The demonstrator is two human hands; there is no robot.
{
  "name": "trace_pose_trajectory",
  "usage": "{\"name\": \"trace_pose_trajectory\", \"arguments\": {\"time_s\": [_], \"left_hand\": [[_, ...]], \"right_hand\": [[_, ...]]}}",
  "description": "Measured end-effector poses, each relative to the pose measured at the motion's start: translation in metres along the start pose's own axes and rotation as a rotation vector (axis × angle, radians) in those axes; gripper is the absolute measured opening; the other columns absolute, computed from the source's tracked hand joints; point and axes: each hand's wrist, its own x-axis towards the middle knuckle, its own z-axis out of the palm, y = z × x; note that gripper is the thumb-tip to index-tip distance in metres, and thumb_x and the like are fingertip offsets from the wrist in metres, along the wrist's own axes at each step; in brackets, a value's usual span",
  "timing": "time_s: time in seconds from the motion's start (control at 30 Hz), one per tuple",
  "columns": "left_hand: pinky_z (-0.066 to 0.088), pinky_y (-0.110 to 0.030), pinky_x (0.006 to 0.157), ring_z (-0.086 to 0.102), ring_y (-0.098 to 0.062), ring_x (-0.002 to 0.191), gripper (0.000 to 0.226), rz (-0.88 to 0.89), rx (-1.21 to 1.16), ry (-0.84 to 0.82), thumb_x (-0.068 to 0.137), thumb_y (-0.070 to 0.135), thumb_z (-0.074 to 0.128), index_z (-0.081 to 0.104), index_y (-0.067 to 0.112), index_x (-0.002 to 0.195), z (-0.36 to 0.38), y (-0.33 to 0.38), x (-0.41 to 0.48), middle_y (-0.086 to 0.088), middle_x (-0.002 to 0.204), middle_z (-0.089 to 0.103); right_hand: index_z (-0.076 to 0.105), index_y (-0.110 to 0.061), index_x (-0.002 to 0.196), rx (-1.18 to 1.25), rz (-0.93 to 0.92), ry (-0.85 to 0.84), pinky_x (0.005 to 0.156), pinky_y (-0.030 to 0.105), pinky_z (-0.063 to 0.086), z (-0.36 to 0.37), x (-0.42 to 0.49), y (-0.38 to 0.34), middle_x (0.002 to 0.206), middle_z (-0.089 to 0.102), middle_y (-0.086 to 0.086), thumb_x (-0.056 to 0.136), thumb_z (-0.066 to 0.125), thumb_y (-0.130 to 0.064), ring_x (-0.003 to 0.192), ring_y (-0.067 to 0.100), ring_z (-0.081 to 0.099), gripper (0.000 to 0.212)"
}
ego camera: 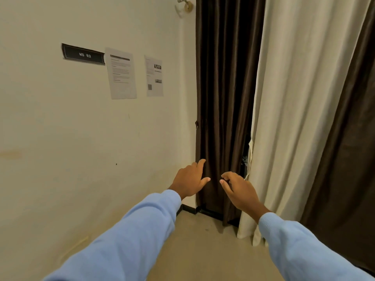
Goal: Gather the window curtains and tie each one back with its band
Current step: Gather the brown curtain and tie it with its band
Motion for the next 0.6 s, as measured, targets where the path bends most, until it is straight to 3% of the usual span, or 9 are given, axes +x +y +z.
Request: {"name": "trace_pose_trajectory", "arguments": {"time_s": [0.23, 0.4, 0.6], "left_hand": [[0.049, -0.038, 0.09, 0.06, -0.025, 0.105, 0.069, -0.044, -0.004, -0.021, 0.093, 0.054, 0.045, 0.024, 0.015, 0.146, 0.055, -0.035, 0.074, -0.009, 0.124, 0.059], [0.047, -0.037, 0.089, 0.058, -0.023, 0.103, 0.069, 0.016, 0.023, -0.025, 0.094, 0.054, 0.043, 0.022, 0.015, 0.146, 0.093, -0.079, 0.133, -0.007, 0.121, 0.058], [0.044, -0.037, 0.095, 0.056, -0.025, 0.113, 0.065, -0.003, -0.045, -0.052, 0.094, 0.052, 0.045, 0.027, 0.016, 0.145, 0.145, -0.145, 0.22, -0.007, 0.131, 0.054]], "right_hand": [[0.056, -0.021, 0.129, 0.003, 0.001, -0.045, 0.092, 0.034, 0.052, 0.037, 0.076, 0.048, 0.121, 0.064, -0.005, 0.101, 0.048, -0.039, 0.108, 0.011, 0.06, 0.034], [0.054, -0.022, 0.131, -0.017, 0.015, -0.066, 0.094, 0.033, 0.052, 0.073, 0.135, 0.078, 0.126, 0.062, -0.006, 0.101, 0.049, -0.04, 0.112, 0.01, 0.06, 0.035], [0.052, -0.023, 0.133, -0.021, 0.04, -0.06, 0.096, 0.034, 0.051, 0.128, 0.234, 0.109, 0.128, 0.061, -0.007, 0.101, 0.048, -0.039, 0.115, 0.01, 0.059, 0.036]]}}
